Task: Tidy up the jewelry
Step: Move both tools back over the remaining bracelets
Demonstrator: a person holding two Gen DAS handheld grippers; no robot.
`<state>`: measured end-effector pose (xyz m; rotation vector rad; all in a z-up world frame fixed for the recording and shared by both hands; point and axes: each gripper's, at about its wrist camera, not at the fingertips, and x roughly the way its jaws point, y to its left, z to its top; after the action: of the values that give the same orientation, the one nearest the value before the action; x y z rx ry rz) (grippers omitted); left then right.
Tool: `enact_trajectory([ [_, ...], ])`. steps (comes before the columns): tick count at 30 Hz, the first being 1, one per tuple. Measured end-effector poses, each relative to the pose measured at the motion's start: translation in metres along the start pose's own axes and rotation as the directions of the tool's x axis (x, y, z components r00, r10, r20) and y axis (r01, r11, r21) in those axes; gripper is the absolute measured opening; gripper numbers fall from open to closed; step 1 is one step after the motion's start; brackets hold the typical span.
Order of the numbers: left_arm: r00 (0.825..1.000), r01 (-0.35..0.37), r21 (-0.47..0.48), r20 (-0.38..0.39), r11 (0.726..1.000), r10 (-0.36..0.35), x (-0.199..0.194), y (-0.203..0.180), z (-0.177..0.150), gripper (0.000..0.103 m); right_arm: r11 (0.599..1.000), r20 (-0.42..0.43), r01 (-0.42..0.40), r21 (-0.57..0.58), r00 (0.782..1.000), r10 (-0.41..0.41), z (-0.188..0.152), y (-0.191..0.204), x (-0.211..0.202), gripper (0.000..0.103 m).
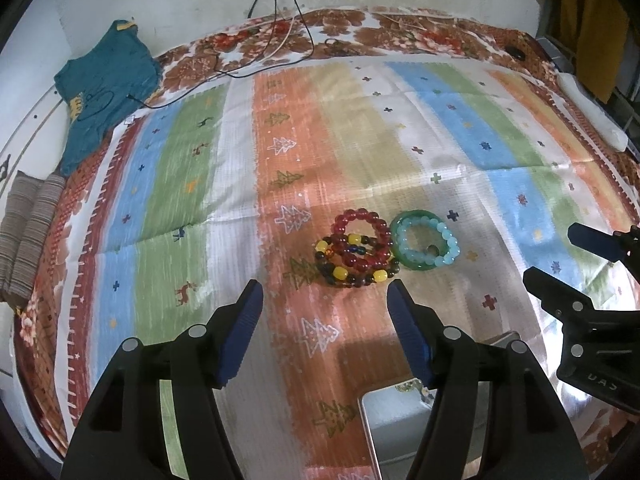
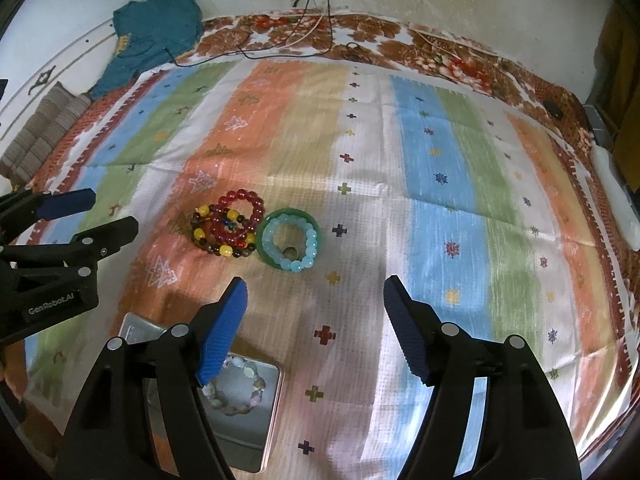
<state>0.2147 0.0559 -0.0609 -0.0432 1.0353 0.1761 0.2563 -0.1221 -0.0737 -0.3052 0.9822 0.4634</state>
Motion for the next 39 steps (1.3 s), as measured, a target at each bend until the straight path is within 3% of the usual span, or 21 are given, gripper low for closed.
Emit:
enact_trajectory([
  [39, 0.991, -0.055, 0.084, -0.113, 0.995, 0.065, 0.084, 0.001, 0.03, 0.067, 1.0, -0.119, 0.009, -0.02, 0.993, -0.011, 0.029, -0.001, 0.067, 0.072],
])
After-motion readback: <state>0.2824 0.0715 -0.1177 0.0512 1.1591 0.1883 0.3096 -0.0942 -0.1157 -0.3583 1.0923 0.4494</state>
